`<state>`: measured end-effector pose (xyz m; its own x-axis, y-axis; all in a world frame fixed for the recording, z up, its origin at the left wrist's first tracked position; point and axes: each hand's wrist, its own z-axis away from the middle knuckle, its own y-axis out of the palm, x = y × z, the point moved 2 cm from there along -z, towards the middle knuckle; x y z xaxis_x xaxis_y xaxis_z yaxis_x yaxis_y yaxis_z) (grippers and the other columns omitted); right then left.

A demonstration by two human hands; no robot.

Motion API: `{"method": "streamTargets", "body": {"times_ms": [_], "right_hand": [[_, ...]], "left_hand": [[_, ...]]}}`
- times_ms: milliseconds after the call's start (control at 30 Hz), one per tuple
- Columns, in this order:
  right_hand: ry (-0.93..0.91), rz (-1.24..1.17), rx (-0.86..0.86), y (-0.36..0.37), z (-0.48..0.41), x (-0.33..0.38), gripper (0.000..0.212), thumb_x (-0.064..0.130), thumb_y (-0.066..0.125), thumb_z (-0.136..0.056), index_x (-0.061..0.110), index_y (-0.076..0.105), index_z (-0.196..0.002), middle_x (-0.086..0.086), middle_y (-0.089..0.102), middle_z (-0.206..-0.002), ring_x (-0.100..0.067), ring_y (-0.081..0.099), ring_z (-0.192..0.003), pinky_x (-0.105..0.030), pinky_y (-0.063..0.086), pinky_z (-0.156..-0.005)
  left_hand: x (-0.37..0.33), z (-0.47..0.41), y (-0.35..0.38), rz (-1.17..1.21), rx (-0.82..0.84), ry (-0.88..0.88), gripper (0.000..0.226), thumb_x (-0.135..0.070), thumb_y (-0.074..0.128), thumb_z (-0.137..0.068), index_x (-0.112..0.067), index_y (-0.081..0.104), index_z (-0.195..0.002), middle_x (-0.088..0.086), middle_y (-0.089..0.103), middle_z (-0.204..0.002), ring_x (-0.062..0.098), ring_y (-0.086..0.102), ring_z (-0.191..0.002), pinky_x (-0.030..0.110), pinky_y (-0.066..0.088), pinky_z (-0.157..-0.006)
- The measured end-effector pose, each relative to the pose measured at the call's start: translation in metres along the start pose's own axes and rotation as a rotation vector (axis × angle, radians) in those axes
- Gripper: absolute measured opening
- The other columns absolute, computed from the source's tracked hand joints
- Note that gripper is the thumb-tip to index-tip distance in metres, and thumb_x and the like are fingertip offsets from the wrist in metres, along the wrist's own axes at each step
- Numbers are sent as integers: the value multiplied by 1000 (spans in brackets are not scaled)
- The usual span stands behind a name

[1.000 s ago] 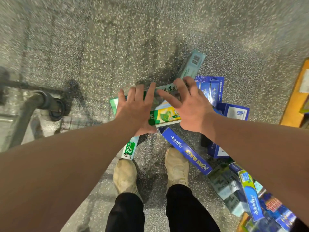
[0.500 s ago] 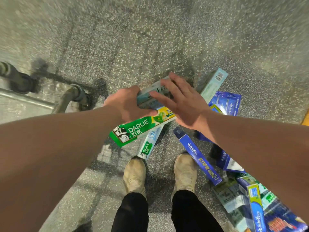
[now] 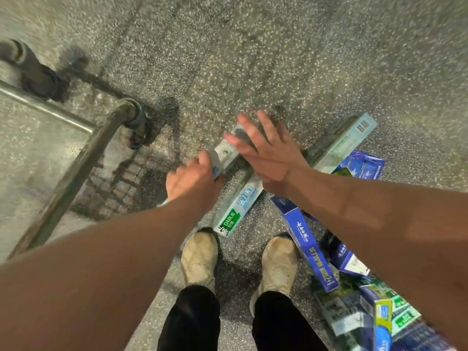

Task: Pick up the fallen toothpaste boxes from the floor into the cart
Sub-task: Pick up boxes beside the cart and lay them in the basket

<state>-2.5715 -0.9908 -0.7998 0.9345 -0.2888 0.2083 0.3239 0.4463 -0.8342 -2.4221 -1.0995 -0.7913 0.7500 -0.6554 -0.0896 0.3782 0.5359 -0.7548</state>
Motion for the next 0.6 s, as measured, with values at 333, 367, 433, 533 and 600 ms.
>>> {"method": "streamTargets", "body": {"times_ms": [333,367,433,533,600], "right_hand": [[-80,304,116,39,-8,-13,94,17,54,-96,31,-16,-157,-11,-14,-168,-44,-22,-149,-71,-4,-116],[-86,302,131,41,-8,-14,92,19,56,-96,29,-10,-159,-12,-7,-168,-44,-20,-150,-71,-3,-116],[-106,314,160,47,-7,-15,87,29,62,-96,25,3,-160,-15,7,-168,-42,-16,-152,-70,-5,-117],[-137,346,159,52,-7,-14,81,37,62,-96,22,13,-158,-15,13,-166,-40,-12,-153,-67,-9,-115],[-155,357,132,51,-9,-13,77,33,60,-96,19,17,-158,-13,14,-167,-40,-10,-153,-67,-7,-116]], "left_hand": [[-42,-6,64,138,97,-14,58,-63,38,-99,-19,29,-136,6,53,-138,33,57,-122,53,45,-100],[-43,-6,69,173,112,-15,58,-63,38,-99,-20,27,-137,5,52,-140,32,56,-123,52,44,-100],[-42,-4,79,269,141,-23,60,-61,37,-101,-20,23,-143,4,49,-145,30,52,-128,50,41,-103],[-38,0,87,291,154,5,77,-68,37,-97,-19,16,-153,5,41,-153,29,43,-138,49,35,-111],[-36,3,89,214,184,32,103,-80,48,-84,-19,6,-155,5,32,-156,28,37,-141,51,35,-113]]}}
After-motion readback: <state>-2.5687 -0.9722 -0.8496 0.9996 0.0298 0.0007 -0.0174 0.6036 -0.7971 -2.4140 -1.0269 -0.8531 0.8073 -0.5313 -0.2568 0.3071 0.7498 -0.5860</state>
